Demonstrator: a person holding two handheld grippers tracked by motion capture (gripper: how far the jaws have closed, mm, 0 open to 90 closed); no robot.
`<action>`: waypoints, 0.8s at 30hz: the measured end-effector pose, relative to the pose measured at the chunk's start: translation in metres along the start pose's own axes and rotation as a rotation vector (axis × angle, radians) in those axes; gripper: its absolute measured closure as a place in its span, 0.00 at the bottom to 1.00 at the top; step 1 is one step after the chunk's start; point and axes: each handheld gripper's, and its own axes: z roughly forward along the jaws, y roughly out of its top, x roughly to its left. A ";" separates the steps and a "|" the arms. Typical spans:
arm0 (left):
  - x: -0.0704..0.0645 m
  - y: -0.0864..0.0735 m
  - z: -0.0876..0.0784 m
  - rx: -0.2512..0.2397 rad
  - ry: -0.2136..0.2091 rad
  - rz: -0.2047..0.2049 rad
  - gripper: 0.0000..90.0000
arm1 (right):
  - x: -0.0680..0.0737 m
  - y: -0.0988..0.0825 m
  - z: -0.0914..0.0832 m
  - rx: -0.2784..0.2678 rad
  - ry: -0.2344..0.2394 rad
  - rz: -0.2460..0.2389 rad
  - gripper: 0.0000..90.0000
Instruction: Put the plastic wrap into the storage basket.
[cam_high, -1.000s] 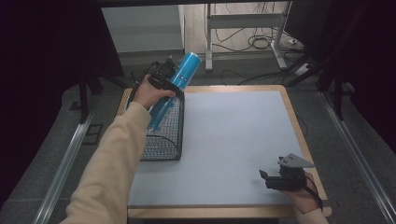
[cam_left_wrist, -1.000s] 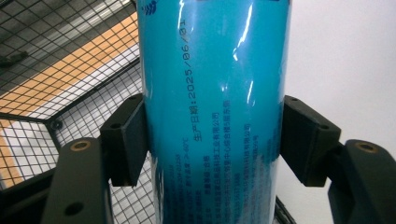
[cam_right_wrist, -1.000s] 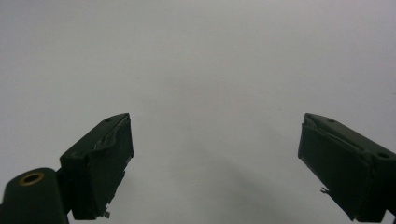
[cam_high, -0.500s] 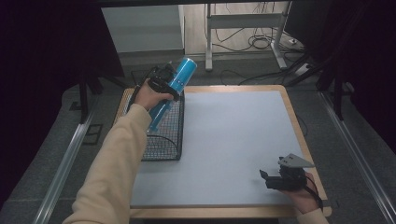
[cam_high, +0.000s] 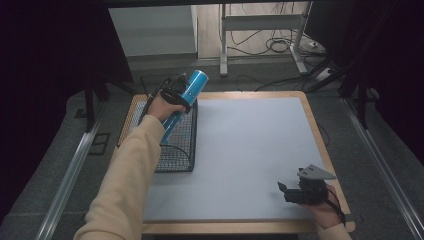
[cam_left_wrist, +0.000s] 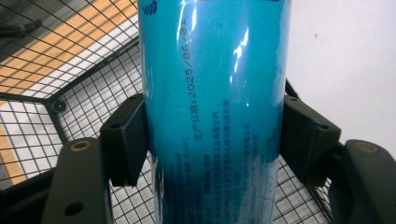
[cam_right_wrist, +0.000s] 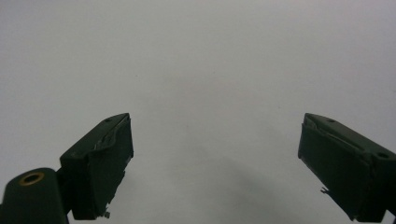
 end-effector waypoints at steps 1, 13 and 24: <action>0.000 0.001 0.002 0.007 0.005 0.003 0.35 | 0.000 0.000 0.000 -0.001 -0.001 0.002 0.12; 0.006 0.000 0.018 0.030 0.053 -0.005 0.35 | 0.000 0.000 0.000 0.000 0.000 0.000 0.12; 0.006 0.000 0.016 -0.007 0.033 -0.051 0.30 | 0.001 0.000 0.000 0.001 0.000 -0.004 0.12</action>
